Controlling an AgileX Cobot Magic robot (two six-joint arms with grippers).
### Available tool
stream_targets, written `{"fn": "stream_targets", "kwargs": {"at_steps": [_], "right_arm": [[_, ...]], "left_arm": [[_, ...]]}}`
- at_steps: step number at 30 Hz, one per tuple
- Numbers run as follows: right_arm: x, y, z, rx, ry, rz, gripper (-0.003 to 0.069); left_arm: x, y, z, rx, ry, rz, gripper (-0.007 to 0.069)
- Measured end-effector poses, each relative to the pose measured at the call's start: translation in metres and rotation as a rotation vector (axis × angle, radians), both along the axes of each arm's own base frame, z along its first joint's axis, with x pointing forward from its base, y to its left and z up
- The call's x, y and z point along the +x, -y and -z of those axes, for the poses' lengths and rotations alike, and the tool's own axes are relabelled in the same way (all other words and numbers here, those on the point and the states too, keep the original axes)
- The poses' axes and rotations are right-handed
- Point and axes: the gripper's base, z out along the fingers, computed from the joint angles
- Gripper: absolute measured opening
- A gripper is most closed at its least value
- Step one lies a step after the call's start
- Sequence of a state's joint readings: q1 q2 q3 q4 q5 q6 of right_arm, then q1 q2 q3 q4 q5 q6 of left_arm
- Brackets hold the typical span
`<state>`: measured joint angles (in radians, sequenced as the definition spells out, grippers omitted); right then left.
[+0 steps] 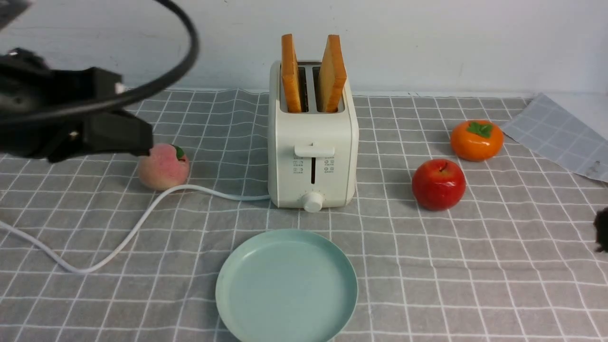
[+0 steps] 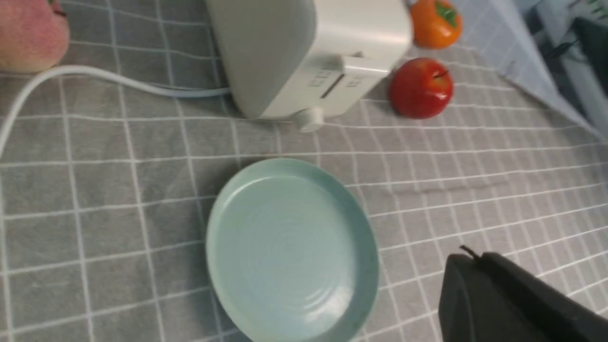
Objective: Take toasted bread from bread machine on grey coffee table place on plate.
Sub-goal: 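Reach for a toast slice standing in the toaster with the left gripper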
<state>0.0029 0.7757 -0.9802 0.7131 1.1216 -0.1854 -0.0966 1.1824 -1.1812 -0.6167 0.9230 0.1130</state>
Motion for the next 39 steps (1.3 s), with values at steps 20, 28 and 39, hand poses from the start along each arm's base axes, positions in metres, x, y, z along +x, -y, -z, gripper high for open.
{"fn": "stream_targets", "kwargs": {"at_steps": [20,28,39], "right_arm": [[0.014,0.007,0.048,-0.054,-0.092,0.07,0.014],[0.016,0.009,0.054,-0.075,-0.086,0.093,0.015],[0.017,0.01,0.054,-0.096,-0.073,0.091,0.016]], "left_arm": [[0.217,0.131,0.032,0.229,-0.074,0.004,0.0399],[0.241,0.135,0.052,0.254,-0.025,-0.034,0.055],[0.227,0.126,0.031,0.312,-0.021,-0.037,0.0093]]}}
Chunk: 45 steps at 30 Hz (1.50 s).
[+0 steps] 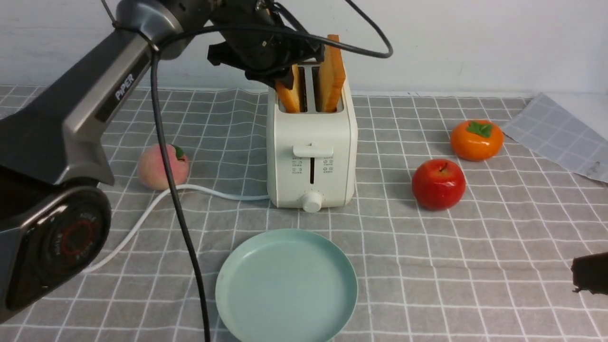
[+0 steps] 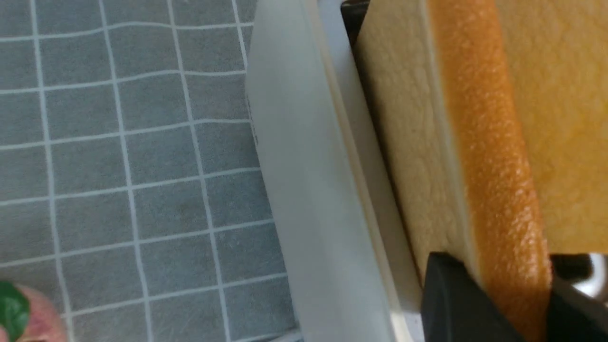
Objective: Take toasted bread from bread machine on grey coffee table place on plate.
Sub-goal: 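Reach for a toast slice standing in the toaster with the left gripper, then place the slice of bread on the plate with the left gripper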
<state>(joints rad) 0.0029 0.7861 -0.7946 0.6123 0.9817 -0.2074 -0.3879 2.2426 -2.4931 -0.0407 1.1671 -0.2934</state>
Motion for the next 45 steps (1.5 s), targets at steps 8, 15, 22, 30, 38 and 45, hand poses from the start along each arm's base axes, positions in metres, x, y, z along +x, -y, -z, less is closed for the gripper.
{"fn": "stream_targets", "kwargs": {"at_steps": [8,15,22,30,38,45], "right_arm": [[0.002,0.001,-0.001,0.001,0.019,0.013,0.0167],[0.002,-0.001,-0.003,0.034,0.029,0.017,0.0176],[0.002,-0.001,-0.003,0.04,0.028,0.016,0.0182],[0.002,-0.001,-0.003,0.04,0.023,0.013,0.0195],[0.001,-0.002,-0.003,0.039,0.019,0.01,0.02],[0.001,-0.001,-0.002,0.025,0.018,0.01,0.0205]], "left_arm": [[-0.099,-0.045,-0.143,-0.061,0.242,-0.023,0.0093],[-0.173,-0.072,-0.162,-0.078,0.201,-0.006,0.0093],[-0.194,-0.058,-0.057,-0.142,-0.154,0.098,0.0093],[-0.195,-0.034,0.076,-0.326,-0.385,0.178,0.0093],[-0.175,-0.028,0.114,-0.29,-0.385,0.19,0.0127],[-0.173,-0.031,0.126,-0.214,-0.406,0.197,0.0339]]}}
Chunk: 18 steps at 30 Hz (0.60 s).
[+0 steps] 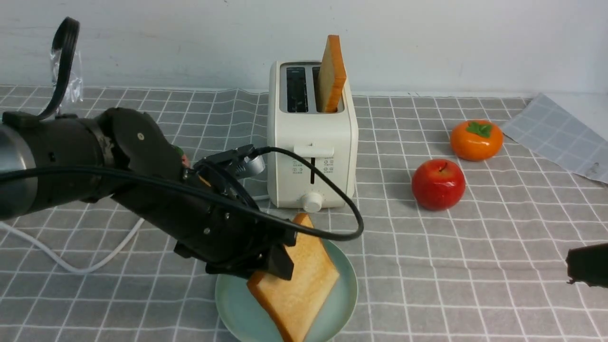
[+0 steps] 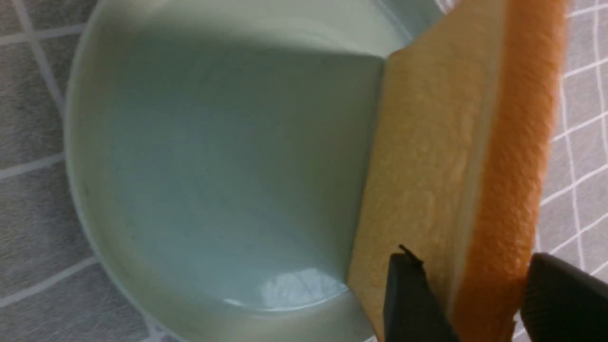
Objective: Take toasted bread from bread machine on grey coffee table place on plate.
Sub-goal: 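Place the slice of bread on the plate with the left gripper, then grasp the toast slice in the toaster and pull it up out of the slot with the right gripper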
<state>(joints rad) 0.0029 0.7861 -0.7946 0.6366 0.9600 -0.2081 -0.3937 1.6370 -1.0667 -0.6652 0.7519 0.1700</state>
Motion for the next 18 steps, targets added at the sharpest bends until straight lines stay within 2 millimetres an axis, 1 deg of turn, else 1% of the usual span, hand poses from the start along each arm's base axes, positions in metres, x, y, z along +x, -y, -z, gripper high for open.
{"fn": "stream_targets", "kwargs": {"at_steps": [1,2,4,6,7,8,9,10,11,12,13,14,15,16,17,18], "right_arm": [[0.0,0.0,0.0,-0.007,0.0,0.001,0.0206],[0.0,0.001,0.0,-0.014,0.003,0.001,0.0207],[0.002,0.002,-0.004,-0.032,0.014,0.005,0.0208],[0.008,0.002,-0.016,-0.036,0.011,0.007,0.0208],[0.009,0.002,-0.019,-0.036,0.016,0.007,0.0208],[0.012,0.002,-0.022,-0.034,0.004,0.006,0.0209],[0.021,0.002,-0.031,-0.034,-0.007,-0.001,0.0209],[0.028,0.002,-0.036,-0.038,-0.016,-0.008,0.0209],[0.029,0.002,-0.039,-0.041,-0.01,-0.01,0.0209],[0.043,0.0,-0.045,-0.051,-0.028,-0.036,0.0209],[0.047,-0.002,-0.048,-0.058,-0.025,-0.049,0.0209],[0.05,-0.003,-0.048,-0.059,-0.034,-0.054,0.0209],[0.061,-0.011,-0.053,-0.066,-0.032,-0.096,0.0209],[0.064,-0.013,-0.052,-0.066,-0.039,-0.1,0.0209],[0.075,-0.022,-0.056,-0.069,-0.03,-0.126,0.0211],[0.083,-0.031,-0.057,-0.079,-0.024,-0.144,0.0212]], "left_arm": [[0.0,-0.003,-0.002,0.035,0.004,0.001,0.0362],[0.0,-0.006,-0.004,0.065,0.008,-0.005,0.037],[0.001,-0.012,-0.015,0.126,0.035,-0.031,0.0372],[0.001,-0.022,-0.039,0.205,0.107,-0.064,0.0355],[-0.001,-0.024,-0.043,0.211,0.115,-0.067,0.0353],[-0.001,-0.027,-0.051,0.238,0.14,-0.084,0.0341],[-0.004,-0.036,-0.07,0.286,0.186,-0.124,0.0311],[-0.008,-0.042,-0.082,0.314,0.209,-0.151,0.0283],[-0.011,-0.044,-0.085,0.32,0.211,-0.157,0.0269],[-0.021,-0.055,-0.102,0.369,0.236,-0.206,0.0204],[-0.027,-0.06,-0.109,0.388,0.241,-0.228,0.0155],[-0.029,-0.062,-0.11,0.392,0.244,-0.234,0.0155],[-0.045,-0.073,-0.124,0.414,0.267,-0.278,0.0058],[-0.048,-0.075,-0.125,0.42,0.27,-0.285,0.0048],[-0.062,-0.085,-0.134,0.425,0.305,-0.313,-0.0014],[-0.077,-0.092,-0.142,0.414,0.343,-0.334,-0.0014]]}}
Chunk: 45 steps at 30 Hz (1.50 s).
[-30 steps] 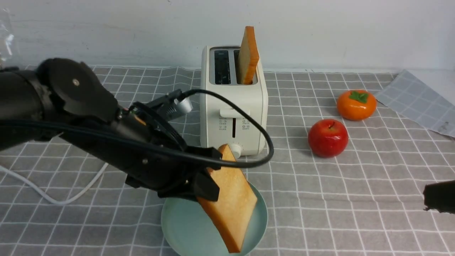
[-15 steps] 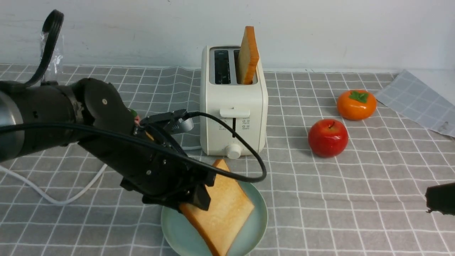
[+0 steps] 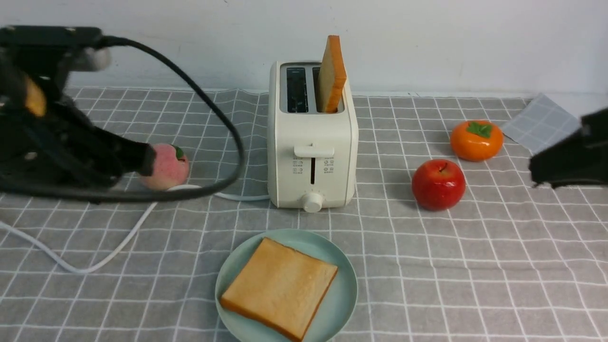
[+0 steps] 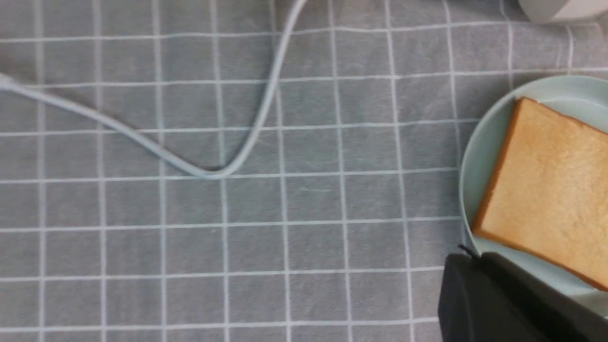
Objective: Take toasted bread from bread machine on grey coffee table place on plate.
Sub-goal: 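Grasp the toast slice in the toaster and pull it up out of the slot with the right gripper, then place the held slice of bread on top of the slice on the plate with the right gripper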
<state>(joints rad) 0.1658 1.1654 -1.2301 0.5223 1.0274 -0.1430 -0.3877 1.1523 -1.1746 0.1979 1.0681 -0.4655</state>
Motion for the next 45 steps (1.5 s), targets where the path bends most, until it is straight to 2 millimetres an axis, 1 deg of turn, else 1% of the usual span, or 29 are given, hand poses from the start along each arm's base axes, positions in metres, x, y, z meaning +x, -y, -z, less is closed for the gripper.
{"fn": "stream_targets", "kwargs": {"at_steps": [1,2,3,5,7,8,10,11,12,13,14,15,18,23,24,26,27,30,32,33,34,35,36,40,41,42,43,44,45], "right_arm": [[0.01,-0.008,0.0,-0.011,0.01,-0.008,0.0213],[0.012,-0.009,0.0,-0.014,0.012,-0.008,0.0213],[0.033,-0.023,0.001,-0.033,0.033,-0.008,0.022],[0.055,-0.039,0.005,-0.068,0.056,-0.02,0.0239],[0.081,-0.055,0.011,-0.096,0.08,-0.03,0.0273],[0.083,-0.057,0.012,-0.098,0.083,-0.031,0.0276],[0.117,-0.075,0.019,-0.103,0.127,-0.029,0.0338],[0.12,-0.076,0.02,-0.101,0.132,-0.027,0.0344],[0.142,-0.085,0.025,-0.081,0.167,-0.008,0.0387],[0.15,-0.088,0.024,-0.07,0.189,0.0,0.0409],[0.165,-0.093,0.03,-0.056,0.217,0.018,0.044],[0.166,-0.093,0.028,-0.054,0.223,0.019,0.0444],[0.203,-0.105,0.042,-0.024,0.298,0.063,0.0511],[0.239,-0.118,0.077,0.02,0.313,0.112,0.0518],[0.239,-0.118,0.076,0.023,0.314,0.113,0.0517],[0.251,-0.123,0.096,0.033,0.282,0.119,0.0481],[0.251,-0.123,0.098,0.034,0.28,0.12,0.0481],[0.255,-0.125,0.101,0.026,0.285,0.109,0.0297],[0.253,-0.124,0.092,0.027,0.305,0.103,0.0111],[0.252,-0.124,0.087,0.023,0.316,0.097,0.0083],[0.25,-0.123,0.079,0.018,0.335,0.09,0.0082],[0.25,-0.123,0.079,0.016,0.336,0.089,0.0083],[0.242,-0.119,0.055,-0.006,0.379,0.068,0.0098],[0.205,-0.105,-0.014,-0.033,0.477,0.034,0.0099],[0.202,-0.104,-0.018,-0.035,0.483,0.033,0.0099],[0.174,-0.093,-0.052,-0.05,0.514,0.014,0.0099],[0.158,-0.087,-0.068,-0.064,0.518,0.0,0.0099],[0.158,-0.087,-0.068,-0.067,0.519,0.0,0.0099],[0.142,-0.081,-0.08,-0.082,0.507,-0.018,0.0099]], "left_arm": [[-0.013,-0.006,-0.004,-0.008,0.03,-0.008,-0.0014],[-0.015,-0.007,-0.005,-0.011,0.035,-0.008,-0.0014],[-0.036,-0.016,-0.007,-0.034,0.07,-0.021,-0.0014],[-0.061,-0.026,-0.008,-0.069,0.114,-0.035,-0.0014],[-0.083,-0.033,-0.002,-0.102,0.137,-0.041,-0.0014],[-0.085,-0.034,0.0,-0.104,0.133,-0.042,-0.0014],[-0.109,-0.042,0.009,-0.145,0.161,-0.037,-0.0014],[-0.111,-0.042,0.012,-0.146,0.156,-0.038,-0.0014],[-0.123,-0.046,0.02,-0.166,0.163,-0.035,-0.0014],[-0.129,-0.048,0.024,-0.177,0.172,-0.033,-0.0014],[-0.135,-0.049,0.03,-0.19,0.167,-0.031,-0.0014],[-0.136,-0.049,0.03,-0.193,0.171,-0.03,-0.0014],[-0.154,-0.054,0.048,-0.229,0.172,-0.02,-0.0014],[-0.17,-0.059,0.064,-0.21,0.206,0.032,-0.0014],[-0.171,-0.059,0.063,-0.21,0.21,0.034,-0.0014],[-0.179,-0.062,0.067,-0.213,0.241,0.05,-0.0014],[-0.179,-0.062,0.067,-0.212,0.241,0.051,-0.0014],[-0.184,-0.064,0.066,-0.219,0.268,0.057,-0.0014],[-0.185,-0.065,0.066,-0.22,0.27,0.057,-0.0014],[-0.185,-0.065,0.066,-0.22,0.27,0.057,-0.0014],[-0.185,-0.065,0.066,-0.219,0.27,0.056,-0.0014],[-0.185,-0.065,0.066,-0.219,0.27,0.056,-0.0014],[-0.184,-0.065,0.067,-0.213,0.271,0.055,-0.0014],[-0.184,-0.066,0.069,-0.199,0.27,0.051,-0.0014],[-0.184,-0.066,0.069,-0.199,0.27,0.051,-0.0014],[-0.184,-0.066,0.069,-0.199,0.27,0.051,-0.0014],[-0.184,-0.066,0.069,-0.199,0.27,0.051,-0.0014],[-0.183,-0.066,0.069,-0.198,0.271,0.05,-0.0014],[-0.183,-0.066,0.069,-0.198,0.271,0.05,-0.0014]]}}
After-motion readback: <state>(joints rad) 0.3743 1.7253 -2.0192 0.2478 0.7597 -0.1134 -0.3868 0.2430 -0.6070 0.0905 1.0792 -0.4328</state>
